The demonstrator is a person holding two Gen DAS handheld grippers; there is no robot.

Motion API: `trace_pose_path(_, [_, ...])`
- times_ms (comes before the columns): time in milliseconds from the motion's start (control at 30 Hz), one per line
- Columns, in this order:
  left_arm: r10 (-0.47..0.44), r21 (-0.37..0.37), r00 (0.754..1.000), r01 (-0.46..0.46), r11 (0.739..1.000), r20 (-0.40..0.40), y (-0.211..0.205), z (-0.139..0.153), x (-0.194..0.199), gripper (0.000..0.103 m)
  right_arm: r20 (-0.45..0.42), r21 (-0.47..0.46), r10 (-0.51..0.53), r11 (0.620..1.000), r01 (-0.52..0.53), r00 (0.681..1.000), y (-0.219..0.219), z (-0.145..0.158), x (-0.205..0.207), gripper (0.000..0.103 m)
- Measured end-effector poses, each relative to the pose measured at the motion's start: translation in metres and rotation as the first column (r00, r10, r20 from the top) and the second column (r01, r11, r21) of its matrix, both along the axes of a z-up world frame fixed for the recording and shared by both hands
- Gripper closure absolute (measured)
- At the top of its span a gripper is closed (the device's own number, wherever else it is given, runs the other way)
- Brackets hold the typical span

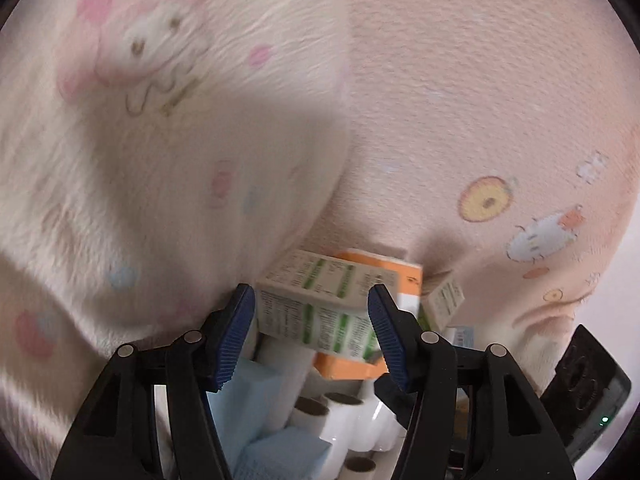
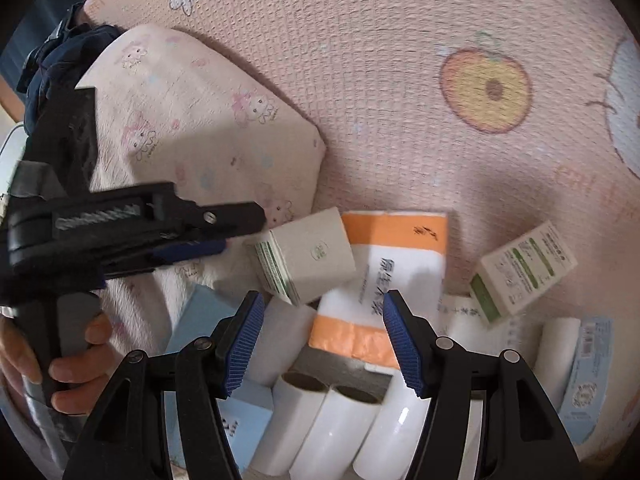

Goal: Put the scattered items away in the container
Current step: 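Close the left gripper on the white-green box and lift it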

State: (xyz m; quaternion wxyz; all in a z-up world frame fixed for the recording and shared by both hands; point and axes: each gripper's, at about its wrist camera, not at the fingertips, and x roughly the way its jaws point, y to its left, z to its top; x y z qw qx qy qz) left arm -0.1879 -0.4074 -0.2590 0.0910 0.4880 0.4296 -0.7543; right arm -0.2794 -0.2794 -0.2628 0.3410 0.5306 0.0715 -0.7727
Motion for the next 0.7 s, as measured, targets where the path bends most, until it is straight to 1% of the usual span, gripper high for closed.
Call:
trace_pose_path(133, [0.032,0.057,0.999,-0.031,0.998,-0.011,-0.009,-0.013,-0.002,0.039,0.000,0.026,0.008,1.000,-0.008,1.000,-0.010,-0.007,-0.009,0.043])
trace_pose_path(167, [0.032,0.062,0.999,-0.032,0.998,-0.013,-0.009,-0.015,-0.004,0.039,0.001,0.024,0.013,1.000,-0.013,1.000,-0.011,-0.010,-0.011,0.043])
trace_pose_path(333, [0.006,0.038,0.999,-0.005,0.999,-0.037,-0.002,-0.015,-0.008,0.039,0.016,-0.005,0.035,0.999,-0.035,0.999,-0.011,-0.021,-0.016,0.043])
trace_pose_path(433, [0.002,0.047,0.998,0.001,0.999,-0.056,-0.002,-0.016,-0.007,0.039,0.005,-0.020,0.044,0.999,-0.044,0.999,-0.011,-0.024,-0.017,0.043])
trace_pose_path(500, [-0.004,0.045,0.998,0.006,0.999,-0.055,0.000,-0.018,-0.009,0.039,0.005,-0.028,0.060,0.998,-0.060,0.998,-0.013,-0.026,-0.015,0.044])
trace_pose_path(567, [-0.001,0.026,0.999,0.002,1.000,-0.040,-0.001,-0.020,-0.010,0.039,-0.009,-0.010,0.080,0.997,-0.080,0.997,-0.017,-0.027,-0.015,0.044])
trace_pose_path(600, [-0.002,0.019,0.999,0.003,1.000,-0.038,-0.001,-0.021,-0.010,0.039,-0.012,0.000,0.086,0.996,-0.086,0.996,-0.019,-0.028,-0.015,0.046])
trace_pose_path(633, [-0.002,0.015,0.999,0.002,1.000,-0.039,-0.001,-0.022,-0.010,0.039,0.000,-0.004,0.089,0.996,-0.089,0.996,-0.020,-0.030,-0.017,0.054])
trace_pose_path(667, [-0.002,0.014,0.999,0.003,1.000,-0.040,-0.001,-0.023,-0.011,0.039,0.025,-0.019,0.085,0.996,-0.085,0.996,-0.020,-0.032,-0.019,0.057])
trace_pose_path(700, [-0.002,0.014,0.999,0.002,1.000,-0.042,-0.002,-0.023,-0.009,0.039,0.041,-0.029,0.075,0.997,-0.074,0.996,-0.019,-0.033,-0.020,0.057])
